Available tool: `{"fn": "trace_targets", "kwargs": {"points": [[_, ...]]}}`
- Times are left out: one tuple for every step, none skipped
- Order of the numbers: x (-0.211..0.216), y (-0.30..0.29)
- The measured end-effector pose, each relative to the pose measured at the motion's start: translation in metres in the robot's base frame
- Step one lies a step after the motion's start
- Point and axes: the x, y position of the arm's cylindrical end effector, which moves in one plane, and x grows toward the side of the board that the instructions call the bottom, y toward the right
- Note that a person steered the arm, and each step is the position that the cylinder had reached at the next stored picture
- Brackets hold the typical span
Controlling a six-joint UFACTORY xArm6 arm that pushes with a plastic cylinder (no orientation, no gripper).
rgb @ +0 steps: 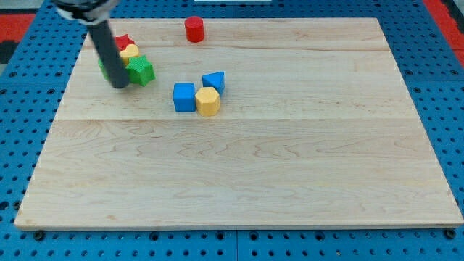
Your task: Push the green star right of yellow heart
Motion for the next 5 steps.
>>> {"fn": "trace_targets", "kwargs": {"points": [[-0.014, 0.013], [-0.035, 0.006], [-0.034, -0.046], [-0.038, -0.031], [-0.04, 0.011]]}}
